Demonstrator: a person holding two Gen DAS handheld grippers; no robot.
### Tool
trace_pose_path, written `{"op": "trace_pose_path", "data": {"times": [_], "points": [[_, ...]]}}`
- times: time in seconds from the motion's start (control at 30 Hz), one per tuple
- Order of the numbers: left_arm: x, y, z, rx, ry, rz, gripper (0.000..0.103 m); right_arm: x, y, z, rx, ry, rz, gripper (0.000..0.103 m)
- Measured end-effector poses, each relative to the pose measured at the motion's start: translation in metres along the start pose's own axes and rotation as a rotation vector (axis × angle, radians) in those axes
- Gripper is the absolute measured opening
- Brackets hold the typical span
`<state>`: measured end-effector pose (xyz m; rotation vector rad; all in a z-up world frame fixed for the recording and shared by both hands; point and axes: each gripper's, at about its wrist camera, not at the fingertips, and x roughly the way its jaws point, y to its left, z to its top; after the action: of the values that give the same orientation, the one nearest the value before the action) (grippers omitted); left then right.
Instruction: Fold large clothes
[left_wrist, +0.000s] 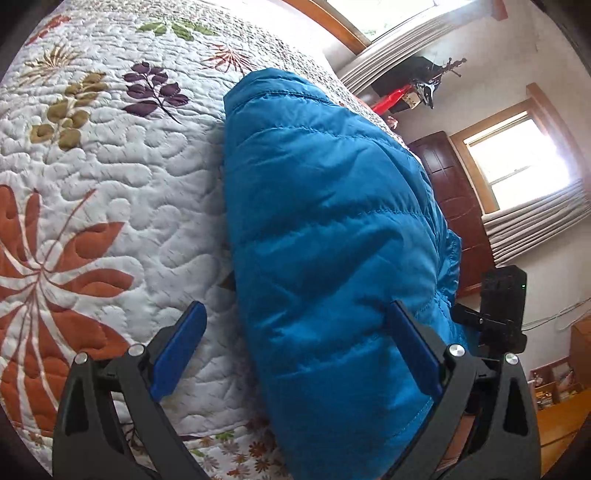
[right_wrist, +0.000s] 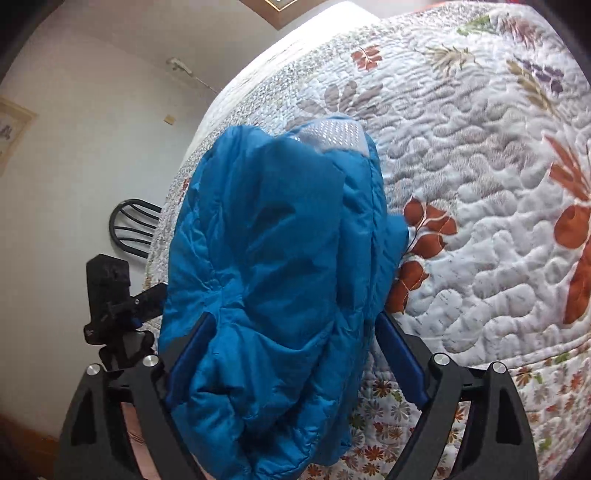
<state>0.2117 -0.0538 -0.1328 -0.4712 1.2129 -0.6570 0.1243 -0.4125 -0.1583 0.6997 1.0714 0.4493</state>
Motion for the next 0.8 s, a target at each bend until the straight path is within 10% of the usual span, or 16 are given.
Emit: {"op": "trace_pose_path", "data": {"times": [0.5, 0.8], "points": [[0.053, -0.022, -0.007, 0.010, 0.054, -0.138, 0.100, 0.037, -0.009, 0.004, -0.009, 0.016, 0.119, 0.100], [0.039, -0.026, -0.022, -0.015, -0.024, -0.189, 0.075, 0.029, 0.020, -0.008, -0.122, -0.061, 0.126, 0.058]]}}
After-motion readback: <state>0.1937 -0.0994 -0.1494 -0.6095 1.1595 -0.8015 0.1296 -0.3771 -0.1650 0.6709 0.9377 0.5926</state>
